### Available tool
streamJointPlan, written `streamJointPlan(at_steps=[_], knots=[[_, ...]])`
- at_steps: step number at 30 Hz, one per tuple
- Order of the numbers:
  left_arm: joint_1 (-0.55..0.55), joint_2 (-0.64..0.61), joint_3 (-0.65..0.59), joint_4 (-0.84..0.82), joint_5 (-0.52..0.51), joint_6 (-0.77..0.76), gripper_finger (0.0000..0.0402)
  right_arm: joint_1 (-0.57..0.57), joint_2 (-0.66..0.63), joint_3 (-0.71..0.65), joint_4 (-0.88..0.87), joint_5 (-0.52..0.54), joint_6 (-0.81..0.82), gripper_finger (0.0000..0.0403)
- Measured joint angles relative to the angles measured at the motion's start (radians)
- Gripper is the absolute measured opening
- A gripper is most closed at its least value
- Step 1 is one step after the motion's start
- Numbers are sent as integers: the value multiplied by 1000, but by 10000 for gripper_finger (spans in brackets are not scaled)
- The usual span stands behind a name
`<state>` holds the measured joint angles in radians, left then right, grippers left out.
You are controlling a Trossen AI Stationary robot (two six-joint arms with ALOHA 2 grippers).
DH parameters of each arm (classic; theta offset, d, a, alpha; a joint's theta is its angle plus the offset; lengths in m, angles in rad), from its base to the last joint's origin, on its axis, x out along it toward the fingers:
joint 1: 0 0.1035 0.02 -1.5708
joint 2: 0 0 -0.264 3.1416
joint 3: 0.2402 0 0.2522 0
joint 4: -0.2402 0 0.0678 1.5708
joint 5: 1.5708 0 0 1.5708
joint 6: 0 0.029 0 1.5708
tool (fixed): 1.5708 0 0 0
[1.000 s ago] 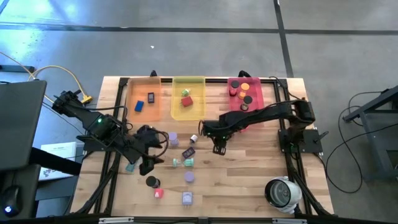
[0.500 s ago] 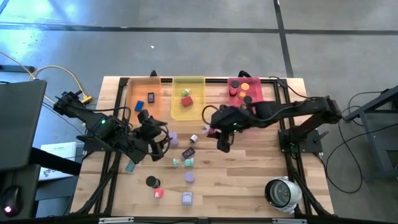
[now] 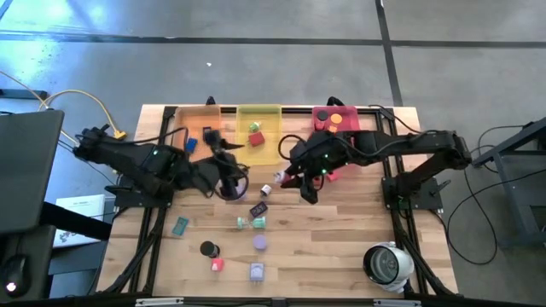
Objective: Pick & Place Office items
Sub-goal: Put the pink charger adapter into the yellow bin
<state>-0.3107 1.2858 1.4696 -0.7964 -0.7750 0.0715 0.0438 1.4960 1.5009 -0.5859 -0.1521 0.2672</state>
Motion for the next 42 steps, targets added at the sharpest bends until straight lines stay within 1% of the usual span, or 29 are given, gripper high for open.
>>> streamJointPlan(at_steps=[2,4,7,10,13,17,20,23,26,30,42], knots=[[29,0,0,62,84,147,282,-18,0,0,0,-17,1,119],[58,1,0,144,159,262,282,-40,0,0,-1,-42,0,119],[98,4,0,239,275,415,282,-68,10,0,2,-82,-1,119],[143,3,0,270,415,530,282,-90,17,0,-1,-127,0,119],[191,4,0,260,520,533,282,-99,29,1,4,-153,-2,119],[259,5,0,200,703,529,282,-112,36,0,-3,-192,-2,119],[305,18,0,207,825,552,282,-117,43,1,4,-197,1,119],[337,37,0,215,922,589,282,-125,49,0,0,-207,16,119],[360,52,0,222,972,617,282,-126,57,1,21,-220,17,119],[369,67,0,231,996,648,282,-135,61,0,21,-243,24,119],[376,113,0,230,1016,698,282,-142,69,1,44,-249,28,119]])
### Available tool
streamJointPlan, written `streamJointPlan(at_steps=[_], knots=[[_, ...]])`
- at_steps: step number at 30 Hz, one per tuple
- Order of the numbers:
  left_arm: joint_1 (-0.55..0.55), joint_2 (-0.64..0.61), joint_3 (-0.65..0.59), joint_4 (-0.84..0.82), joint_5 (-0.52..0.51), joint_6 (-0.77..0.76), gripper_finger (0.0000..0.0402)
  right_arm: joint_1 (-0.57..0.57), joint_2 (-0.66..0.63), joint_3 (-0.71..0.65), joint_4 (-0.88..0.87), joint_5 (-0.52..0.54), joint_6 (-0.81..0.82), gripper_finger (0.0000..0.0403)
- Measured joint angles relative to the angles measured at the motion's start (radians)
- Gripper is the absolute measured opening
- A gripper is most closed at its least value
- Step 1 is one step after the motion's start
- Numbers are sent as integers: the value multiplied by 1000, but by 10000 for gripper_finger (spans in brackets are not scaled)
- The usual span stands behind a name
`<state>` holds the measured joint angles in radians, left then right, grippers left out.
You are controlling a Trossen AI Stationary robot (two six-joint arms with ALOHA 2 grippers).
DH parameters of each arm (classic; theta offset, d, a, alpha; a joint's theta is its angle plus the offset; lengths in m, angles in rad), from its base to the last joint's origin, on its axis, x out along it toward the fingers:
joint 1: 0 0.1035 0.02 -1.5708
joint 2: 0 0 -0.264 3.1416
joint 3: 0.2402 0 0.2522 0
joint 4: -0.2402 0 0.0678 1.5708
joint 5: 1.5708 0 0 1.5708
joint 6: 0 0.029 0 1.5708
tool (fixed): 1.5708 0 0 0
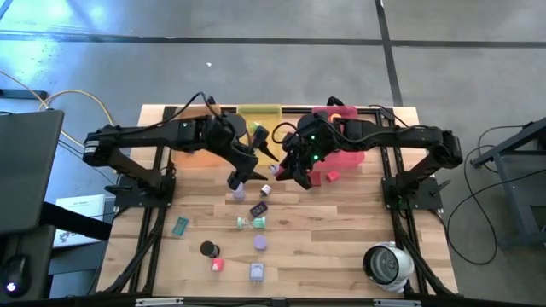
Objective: Pick & Place Office items
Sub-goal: Put the pink charger adapter into the yellow bin
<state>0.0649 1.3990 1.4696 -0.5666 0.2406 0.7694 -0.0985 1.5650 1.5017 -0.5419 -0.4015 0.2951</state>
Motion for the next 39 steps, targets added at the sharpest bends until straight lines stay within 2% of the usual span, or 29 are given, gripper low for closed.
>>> streamJointPlan(at_steps=[11,31,39], knots=[[5,19,0,-1,1,72,275,-2,0,0,-3,-2,0,119],[32,57,0,35,17,120,135,-20,-2,-1,-17,-28,-1,119],[33,57,0,35,47,125,129,-20,-2,-1,-15,-29,16,119]])
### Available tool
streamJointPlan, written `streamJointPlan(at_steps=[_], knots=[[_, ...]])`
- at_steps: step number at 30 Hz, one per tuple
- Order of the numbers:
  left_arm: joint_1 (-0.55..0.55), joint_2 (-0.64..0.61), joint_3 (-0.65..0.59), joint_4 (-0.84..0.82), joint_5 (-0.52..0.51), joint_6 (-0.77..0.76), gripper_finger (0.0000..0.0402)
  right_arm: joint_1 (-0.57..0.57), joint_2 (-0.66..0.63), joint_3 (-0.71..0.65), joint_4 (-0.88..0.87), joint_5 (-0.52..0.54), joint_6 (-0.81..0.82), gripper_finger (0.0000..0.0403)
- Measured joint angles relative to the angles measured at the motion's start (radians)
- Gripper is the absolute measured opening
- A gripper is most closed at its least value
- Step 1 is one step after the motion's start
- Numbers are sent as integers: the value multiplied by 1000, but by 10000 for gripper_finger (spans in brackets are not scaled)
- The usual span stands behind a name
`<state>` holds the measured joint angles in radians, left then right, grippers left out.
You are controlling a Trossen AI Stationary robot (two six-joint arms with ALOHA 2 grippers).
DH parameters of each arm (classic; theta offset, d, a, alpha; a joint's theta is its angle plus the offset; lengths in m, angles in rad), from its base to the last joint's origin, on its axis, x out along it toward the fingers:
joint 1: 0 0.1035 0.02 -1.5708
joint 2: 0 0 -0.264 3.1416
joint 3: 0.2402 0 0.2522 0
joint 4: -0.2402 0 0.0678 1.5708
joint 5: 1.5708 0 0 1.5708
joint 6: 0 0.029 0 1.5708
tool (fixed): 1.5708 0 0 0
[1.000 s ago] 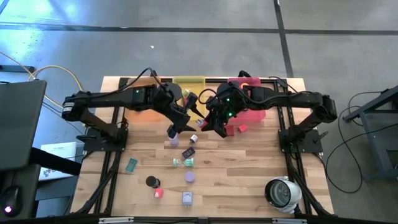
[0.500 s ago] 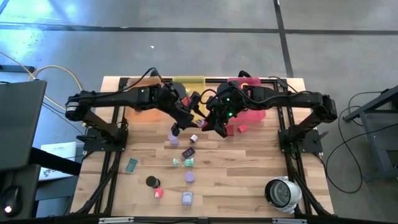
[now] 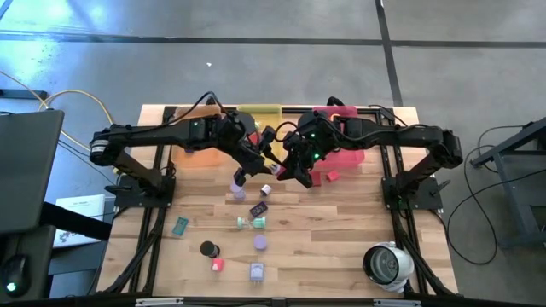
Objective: Pick & Place Office items
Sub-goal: Put the pink charger adapter into the yellow bin
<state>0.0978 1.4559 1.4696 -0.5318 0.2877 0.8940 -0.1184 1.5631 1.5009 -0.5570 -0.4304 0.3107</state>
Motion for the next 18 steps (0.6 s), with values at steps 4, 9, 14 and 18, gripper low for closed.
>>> streamJointPlan(at_steps=[4,9,14,18], knots=[[0,0,0,-8,2,-5,129,-4,0,0,0,1,12,119],[0,0,0,-22,10,-24,129,-5,0,0,4,36,70,189],[-1,0,0,-49,19,-55,128,-7,0,0,-8,74,56,326],[-2,-14,0,-63,16,-80,128,-16,0,2,-26,75,4,388]])
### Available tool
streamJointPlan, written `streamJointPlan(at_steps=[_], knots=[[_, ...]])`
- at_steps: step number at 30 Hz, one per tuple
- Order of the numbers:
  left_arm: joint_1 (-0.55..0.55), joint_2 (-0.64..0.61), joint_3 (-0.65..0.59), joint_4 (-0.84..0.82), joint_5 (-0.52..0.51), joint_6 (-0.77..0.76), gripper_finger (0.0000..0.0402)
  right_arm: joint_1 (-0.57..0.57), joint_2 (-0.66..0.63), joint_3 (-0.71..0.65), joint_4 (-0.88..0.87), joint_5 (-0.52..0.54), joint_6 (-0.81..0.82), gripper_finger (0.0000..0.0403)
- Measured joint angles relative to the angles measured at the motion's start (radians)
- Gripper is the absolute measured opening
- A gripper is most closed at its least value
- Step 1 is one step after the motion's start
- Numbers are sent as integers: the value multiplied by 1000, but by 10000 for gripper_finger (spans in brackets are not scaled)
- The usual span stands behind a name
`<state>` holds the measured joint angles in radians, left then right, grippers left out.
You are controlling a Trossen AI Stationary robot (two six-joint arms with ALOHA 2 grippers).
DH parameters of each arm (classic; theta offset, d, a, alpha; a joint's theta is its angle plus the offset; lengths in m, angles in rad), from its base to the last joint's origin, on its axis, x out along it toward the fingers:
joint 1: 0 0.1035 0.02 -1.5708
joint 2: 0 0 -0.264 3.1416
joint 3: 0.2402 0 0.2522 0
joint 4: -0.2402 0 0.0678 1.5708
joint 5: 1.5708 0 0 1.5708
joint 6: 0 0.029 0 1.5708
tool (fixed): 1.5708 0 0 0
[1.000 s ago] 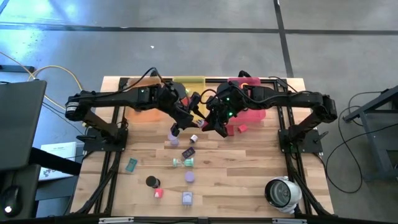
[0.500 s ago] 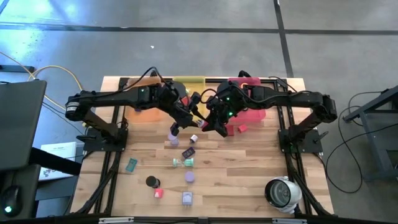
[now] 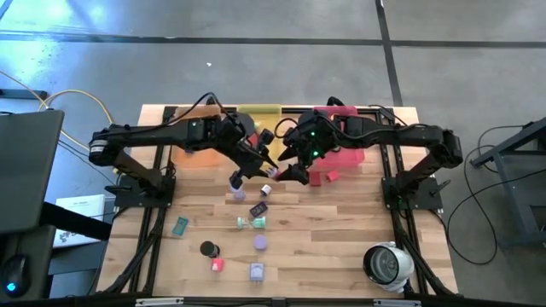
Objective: Pick & Place Office items
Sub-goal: Put the pink charger adapter into the yellow bin
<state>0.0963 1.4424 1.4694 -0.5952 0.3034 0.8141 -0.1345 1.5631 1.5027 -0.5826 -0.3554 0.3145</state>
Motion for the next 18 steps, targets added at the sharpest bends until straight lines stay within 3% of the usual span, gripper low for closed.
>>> streamJointPlan(at_steps=[5,8,11,18], knots=[[31,-34,0,-90,-60,-93,128,-38,0,0,-153,123,28,375],[63,-46,1,-205,-170,-153,128,-57,0,-1,-244,200,31,365],[121,-37,0,-310,-264,-206,128,-59,0,-1,-293,210,29,361],[320,28,0,-375,-231,-257,128,-54,0,-8,-279,200,-3,361]])
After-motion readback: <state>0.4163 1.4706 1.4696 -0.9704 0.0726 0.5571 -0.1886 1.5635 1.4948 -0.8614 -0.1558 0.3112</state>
